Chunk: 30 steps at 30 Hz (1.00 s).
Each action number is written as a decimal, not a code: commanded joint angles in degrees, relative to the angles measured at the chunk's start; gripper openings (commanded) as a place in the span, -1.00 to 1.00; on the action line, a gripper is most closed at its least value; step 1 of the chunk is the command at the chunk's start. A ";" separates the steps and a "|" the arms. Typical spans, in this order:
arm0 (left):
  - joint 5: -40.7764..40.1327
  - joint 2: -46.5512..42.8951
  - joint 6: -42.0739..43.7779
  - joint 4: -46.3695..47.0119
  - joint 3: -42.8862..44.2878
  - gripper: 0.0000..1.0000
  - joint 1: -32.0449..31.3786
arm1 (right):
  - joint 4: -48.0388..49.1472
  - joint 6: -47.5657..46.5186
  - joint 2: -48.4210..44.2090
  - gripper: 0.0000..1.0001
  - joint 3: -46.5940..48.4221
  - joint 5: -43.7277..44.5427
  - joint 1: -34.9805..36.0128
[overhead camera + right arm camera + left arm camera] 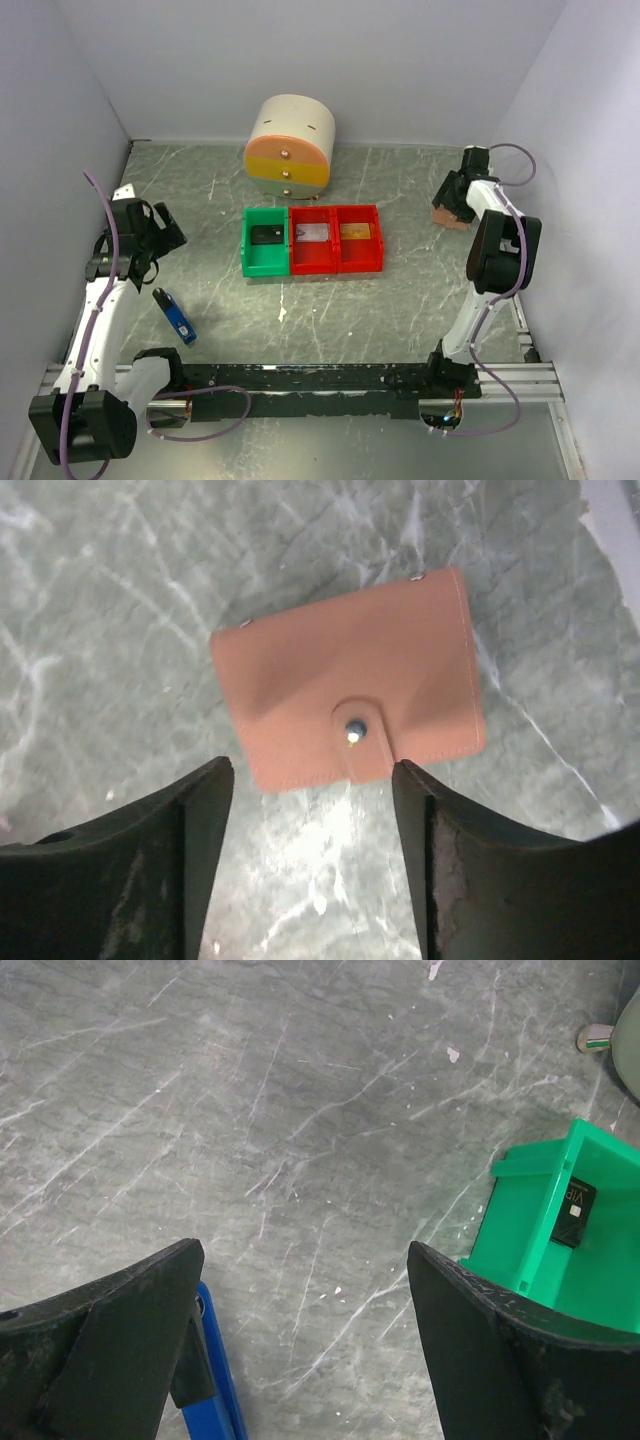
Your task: Take the credit cards out of the card holder
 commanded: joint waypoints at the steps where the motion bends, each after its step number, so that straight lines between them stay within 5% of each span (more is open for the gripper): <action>1: 2.20 -1.02 0.95 1.45 0.84 0.90 0.56 | -1.06 -0.38 -6.75 0.38 -0.37 3.51 0.61; 5: 2.60 -0.86 1.04 1.36 0.94 0.90 0.52 | -3.21 0.50 -4.82 0.50 4.71 9.35 0.61; 10: 2.48 -0.70 1.10 1.22 1.14 0.90 0.56 | -7.86 1.55 2.00 0.30 10.74 7.19 0.61; 15: 2.01 -0.54 1.07 1.18 0.87 0.90 0.52 | -3.35 -0.24 1.55 0.21 4.87 6.75 0.79; 22: 2.95 0.74 1.22 0.79 1.36 0.90 0.53 | -5.75 -2.55 4.69 0.21 8.94 6.40 0.78; 30: 2.69 0.49 1.18 0.94 1.13 0.90 0.57 | -10.15 3.09 10.74 0.56 19.89 12.37 0.78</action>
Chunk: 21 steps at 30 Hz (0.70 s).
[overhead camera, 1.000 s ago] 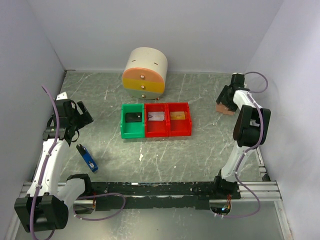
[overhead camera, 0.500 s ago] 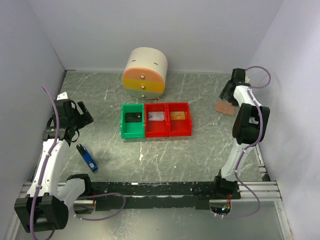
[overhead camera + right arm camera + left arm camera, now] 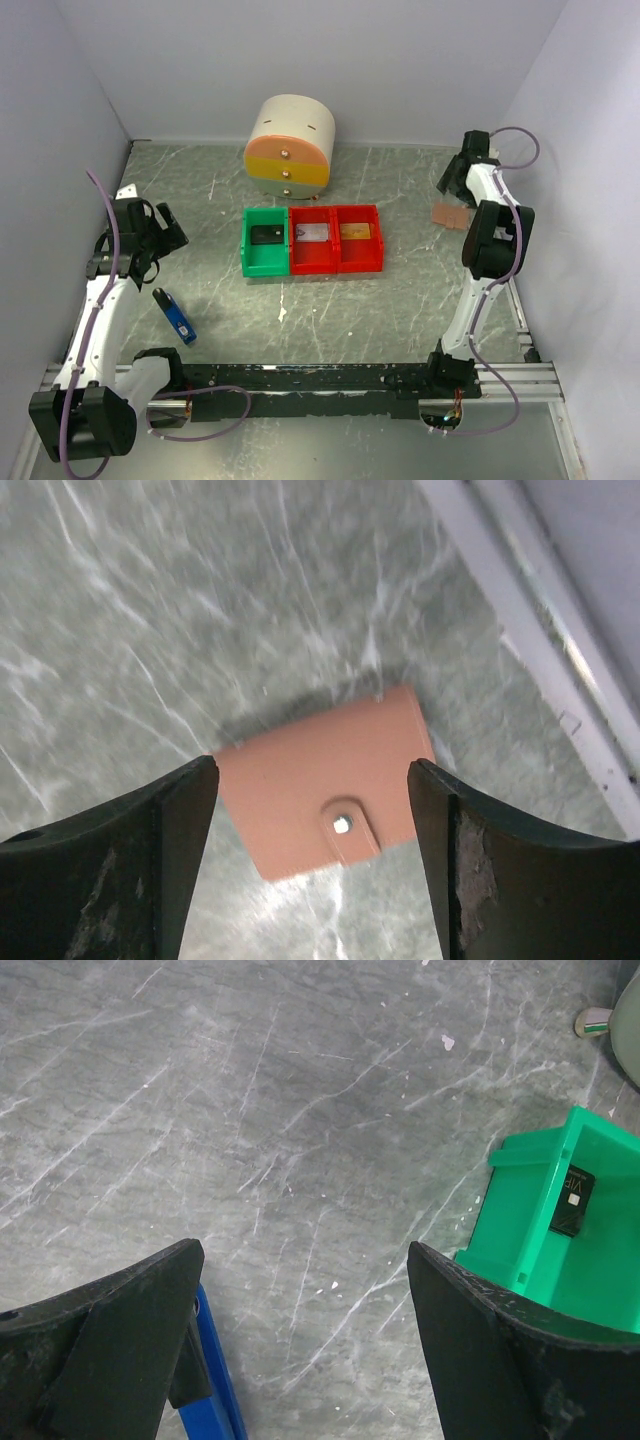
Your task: Take the credit cards out of the card holder
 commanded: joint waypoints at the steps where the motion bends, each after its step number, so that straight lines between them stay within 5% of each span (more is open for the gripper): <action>1: 0.83 -0.28 0.68 0.97 1.08 0.90 0.55 | -5.83 4.55 6.03 0.56 8.76 6.04 0.13; 10: 0.84 0.53 0.72 0.62 1.23 0.90 0.52 | -11.16 4.15 11.83 0.56 10.08 7.71 1.38; 21: 1.15 1.39 0.67 0.27 1.52 0.90 0.56 | -4.93 0.81 -5.35 0.21 -12.43 7.63 6.28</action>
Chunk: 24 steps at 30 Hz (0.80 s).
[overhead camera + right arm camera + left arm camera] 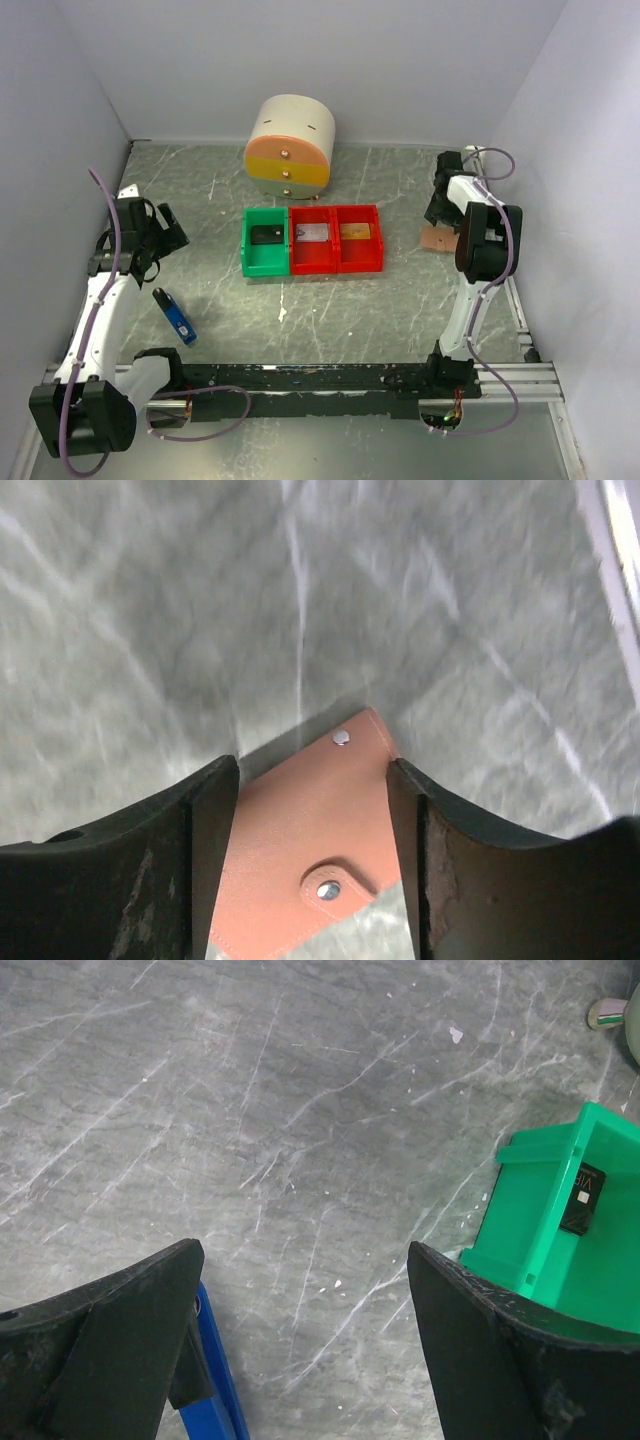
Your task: Take the credit cards out of the card holder
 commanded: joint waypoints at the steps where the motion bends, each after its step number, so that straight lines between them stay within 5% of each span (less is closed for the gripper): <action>1: 1.23 0.20 0.58 0.31 1.56 0.90 0.58 | 0.71 -1.84 -7.94 0.18 -7.72 -2.00 2.49; 13: 2.56 -0.24 0.69 0.51 1.23 0.90 0.62 | 2.01 0.69 -27.62 0.16 -27.62 -3.49 12.47; 18: 3.37 -0.13 0.81 0.40 1.25 0.90 0.58 | 0.82 2.81 -30.33 0.33 -25.57 3.19 11.51; 24: 2.87 -0.72 0.70 0.24 1.24 0.90 0.59 | 0.60 3.77 -26.52 0.38 -18.93 -2.17 6.18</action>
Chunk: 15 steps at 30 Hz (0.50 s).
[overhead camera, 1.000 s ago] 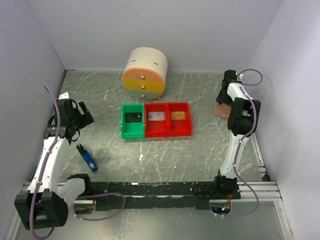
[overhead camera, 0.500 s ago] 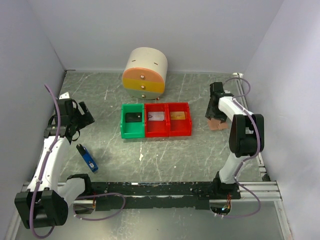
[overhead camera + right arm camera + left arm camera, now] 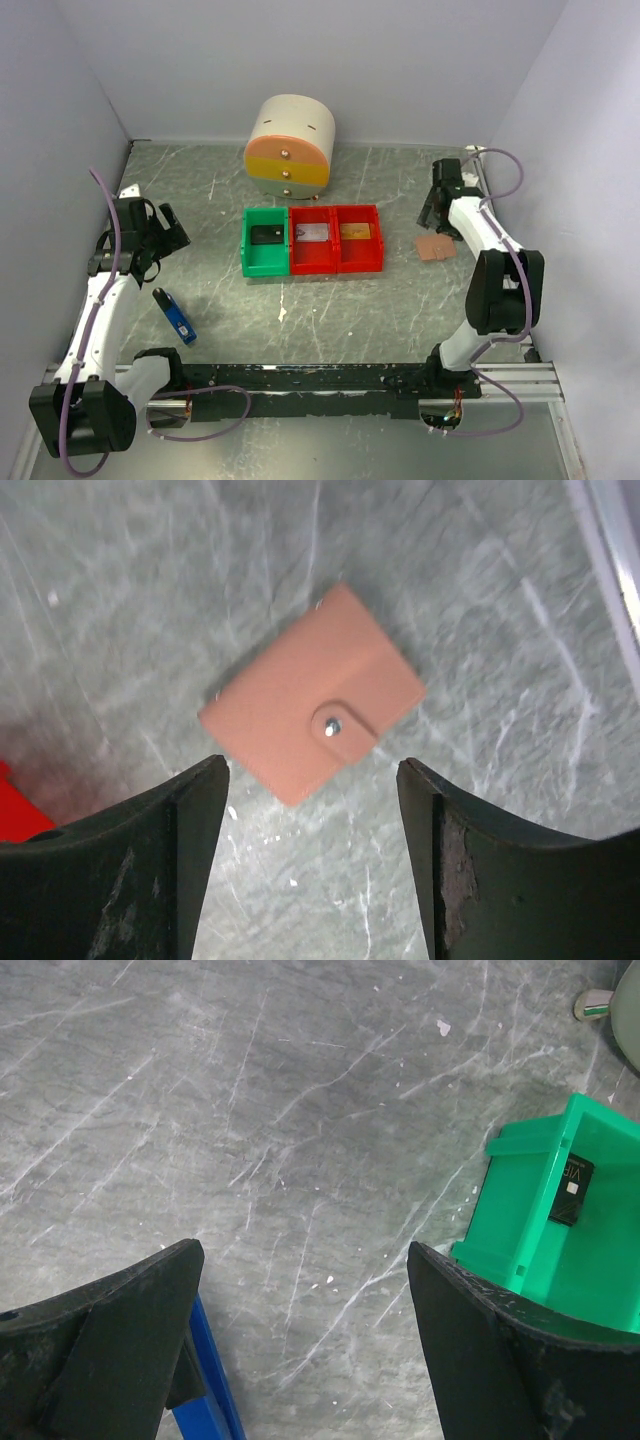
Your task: Take the credit cards out of the card holder
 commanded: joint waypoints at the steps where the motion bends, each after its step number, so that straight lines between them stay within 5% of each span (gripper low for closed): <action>1: 1.16 -1.06 0.57 0.37 1.15 0.90 0.58 | 1.22 1.06 2.69 0.36 4.46 -2.84 -2.15; 15: 0.94 -0.80 0.61 0.30 1.25 0.90 0.63 | -1.82 4.06 19.74 0.34 13.14 9.06 -2.31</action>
